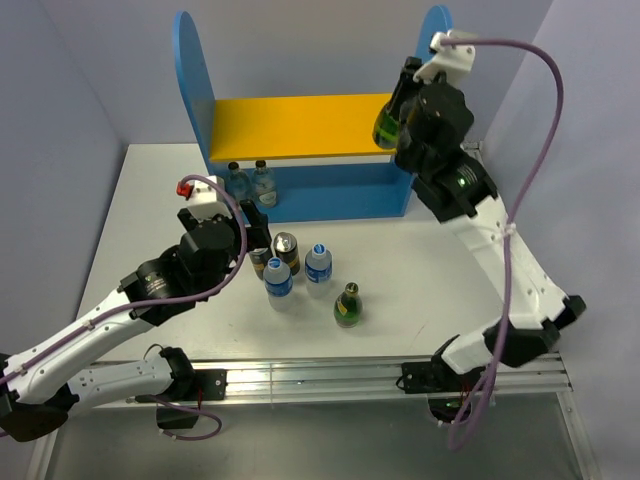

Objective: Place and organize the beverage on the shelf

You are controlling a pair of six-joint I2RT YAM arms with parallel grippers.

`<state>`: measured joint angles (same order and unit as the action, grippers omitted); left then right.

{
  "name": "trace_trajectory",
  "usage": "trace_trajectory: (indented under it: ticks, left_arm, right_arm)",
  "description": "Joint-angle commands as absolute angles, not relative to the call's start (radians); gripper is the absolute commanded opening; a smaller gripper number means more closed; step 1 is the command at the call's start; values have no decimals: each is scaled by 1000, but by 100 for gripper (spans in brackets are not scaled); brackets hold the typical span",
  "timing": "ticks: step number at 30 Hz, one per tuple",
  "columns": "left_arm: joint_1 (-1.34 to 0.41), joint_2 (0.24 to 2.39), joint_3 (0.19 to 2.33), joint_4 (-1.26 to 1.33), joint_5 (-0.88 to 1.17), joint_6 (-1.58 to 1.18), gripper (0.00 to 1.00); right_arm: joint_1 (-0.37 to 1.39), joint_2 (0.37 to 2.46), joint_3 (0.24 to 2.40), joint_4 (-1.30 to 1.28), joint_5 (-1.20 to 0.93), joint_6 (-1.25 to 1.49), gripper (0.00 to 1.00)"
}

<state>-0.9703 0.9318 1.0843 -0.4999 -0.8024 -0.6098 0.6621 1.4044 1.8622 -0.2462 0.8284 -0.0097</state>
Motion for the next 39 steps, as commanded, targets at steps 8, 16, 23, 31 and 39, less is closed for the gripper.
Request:
trace_trajectory:
  ticks: [8, 16, 23, 31, 39]
  left_arm:
    - [-982, 910, 1085, -497, -804, -604, 97]
    - [-997, 900, 1078, -495, -808, -604, 97]
    - [-1009, 907, 1081, -502, -821, -606, 98]
    - [-1017, 911, 1078, -505, -833, -606, 98]
    - [-1019, 930, 1085, -511, -842, -606, 98]
  right_arm:
    - [477, 1687, 2210, -284, 669, -12, 0]
    - [414, 1809, 2344, -308, 650, -44, 0]
    - [373, 1819, 2244, -249, 655, -20, 0]
    - [356, 1802, 2143, -218, 690, 30, 63]
    - [357, 1717, 2036, -207, 707, 58, 100]
